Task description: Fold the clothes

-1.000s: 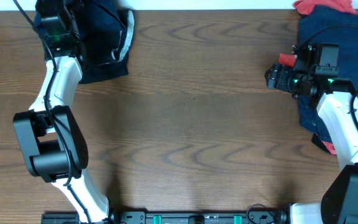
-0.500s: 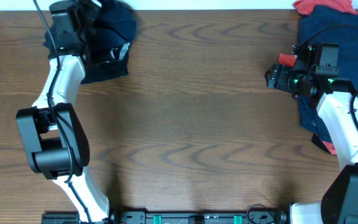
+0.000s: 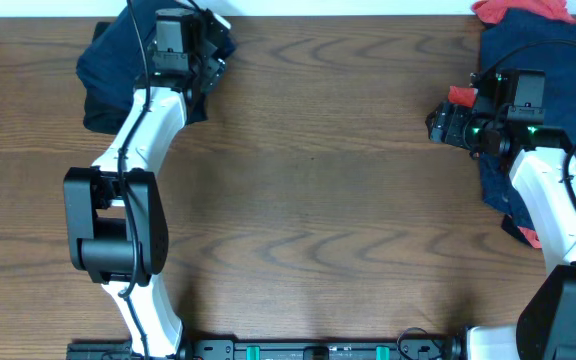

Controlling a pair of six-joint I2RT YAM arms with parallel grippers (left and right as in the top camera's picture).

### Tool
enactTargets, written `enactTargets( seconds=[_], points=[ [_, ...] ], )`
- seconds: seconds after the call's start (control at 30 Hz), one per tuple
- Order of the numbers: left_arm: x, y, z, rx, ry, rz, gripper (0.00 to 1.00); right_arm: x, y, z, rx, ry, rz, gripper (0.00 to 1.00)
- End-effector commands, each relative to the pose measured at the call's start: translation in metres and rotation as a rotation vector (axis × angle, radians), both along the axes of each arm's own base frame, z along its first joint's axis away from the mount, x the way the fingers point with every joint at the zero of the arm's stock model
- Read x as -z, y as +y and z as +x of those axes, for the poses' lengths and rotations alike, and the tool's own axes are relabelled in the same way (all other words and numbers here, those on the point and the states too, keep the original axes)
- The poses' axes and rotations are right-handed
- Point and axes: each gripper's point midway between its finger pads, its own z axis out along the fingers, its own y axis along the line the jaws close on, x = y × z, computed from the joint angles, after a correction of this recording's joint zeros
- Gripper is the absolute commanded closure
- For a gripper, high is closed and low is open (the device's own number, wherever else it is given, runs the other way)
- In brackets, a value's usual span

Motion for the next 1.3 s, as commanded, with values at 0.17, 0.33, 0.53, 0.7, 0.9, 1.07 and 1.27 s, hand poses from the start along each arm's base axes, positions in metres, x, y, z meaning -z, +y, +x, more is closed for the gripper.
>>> enactTargets(
  seconds=[0.17, 0.33, 0.53, 0.7, 0.9, 1.07, 1.27],
  points=[
    [-0.073, 0.006, 0.010, -0.107, -0.206, -0.160, 0.08, -0.001, -0.001, 0.001, 0.001, -0.002, 0.001, 0.18],
    [-0.082, 0.027, 0.025, -0.226, -0.311, -0.325, 0.08, -0.001, -0.001, 0.001, 0.001, -0.003, 0.001, 0.18],
    [-0.056, 0.081, 0.052, -0.419, -0.443, -0.530, 0.08, 0.000, 0.000, -0.001, 0.001, 0.008, 0.002, 0.18],
    [-0.013, 0.099, 0.074, -0.447, -0.522, -0.596, 0.01, 0.000, 0.000, -0.001, 0.001, 0.008, 0.002, 0.18],
    [0.083, 0.098, 0.078, -0.476, -0.421, -0.577, 0.01, 0.002, 0.000, -0.003, 0.001, 0.018, 0.003, 0.18],
    [0.132, 0.097, 0.071, -0.500, -0.340, -0.561, 0.02, 0.002, 0.000, -0.004, 0.001, 0.024, 0.003, 0.18],
    [0.099, 0.099, 0.075, -0.492, -0.385, -0.562, 0.02, 0.002, 0.000, -0.004, 0.001, 0.024, 0.004, 0.19]
  ],
)
